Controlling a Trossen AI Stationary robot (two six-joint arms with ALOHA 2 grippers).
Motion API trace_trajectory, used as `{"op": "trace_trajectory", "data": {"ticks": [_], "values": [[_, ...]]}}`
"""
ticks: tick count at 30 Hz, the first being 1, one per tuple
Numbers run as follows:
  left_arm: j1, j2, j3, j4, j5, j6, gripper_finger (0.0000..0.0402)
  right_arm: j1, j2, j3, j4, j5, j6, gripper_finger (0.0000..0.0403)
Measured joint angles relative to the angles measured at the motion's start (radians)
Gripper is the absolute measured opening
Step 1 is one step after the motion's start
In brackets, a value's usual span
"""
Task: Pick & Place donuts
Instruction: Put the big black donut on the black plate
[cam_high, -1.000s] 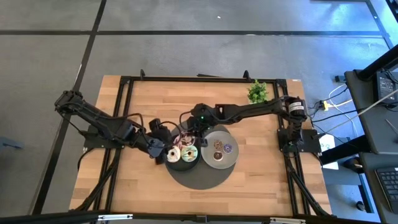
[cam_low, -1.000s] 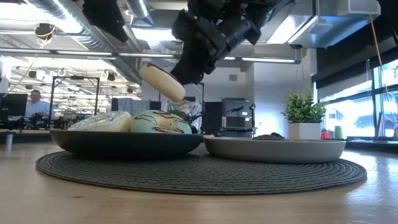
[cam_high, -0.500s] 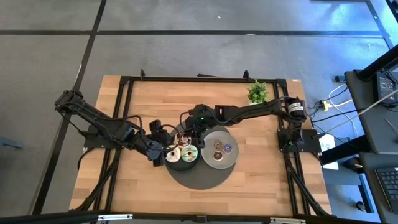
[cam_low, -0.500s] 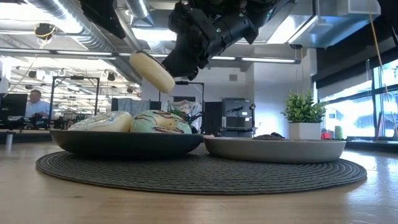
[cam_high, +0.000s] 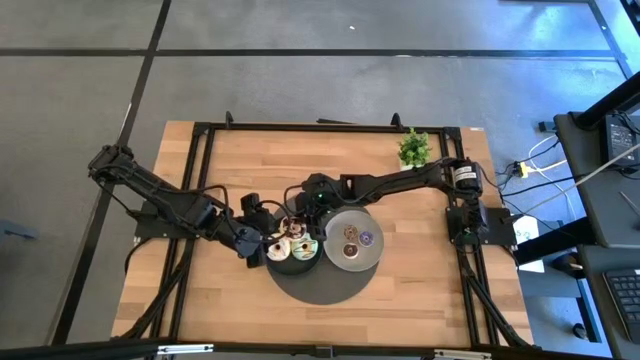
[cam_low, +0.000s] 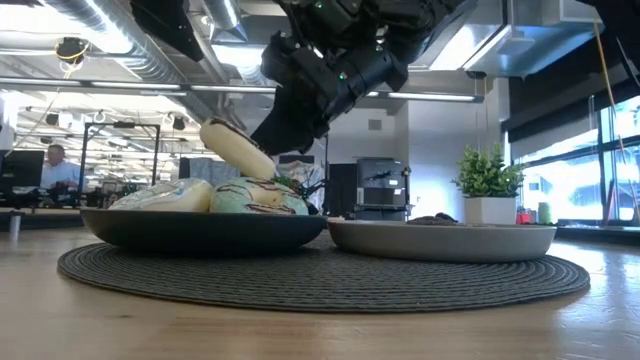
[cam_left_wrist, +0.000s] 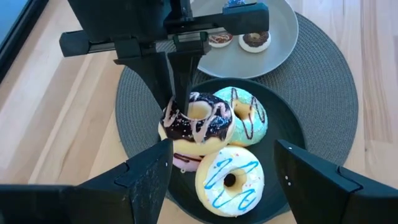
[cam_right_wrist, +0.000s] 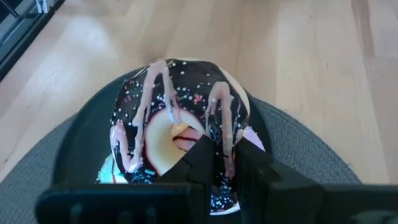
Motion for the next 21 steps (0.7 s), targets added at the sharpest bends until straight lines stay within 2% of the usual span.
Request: {"op": "trace_trajectory", "data": {"ticks": [8,13,18,21], "values": [[0.0,0.0,0.0,0.0,-0.001,0.0,0.0269,0.001,-0.012,0.002,-0.011,0.0,0.021,0.0053],[0.0,0.0,0.0,0.001,-0.001,0.0,0.0269,0.01,-0.013,0.056,-0.117,0.003,0.023,0.0053],[0.0,0.0,0.0,0.003,-0.002,0.0,0.0269,0.031,-0.012,0.056,-0.103,0.008,0.012,0.0053],[0.0,0.0,0.0,0.002,-0.009,0.0,0.0269,0.039,0.008,0.058,-0.089,0.094,-0.014,0.0053]]}}
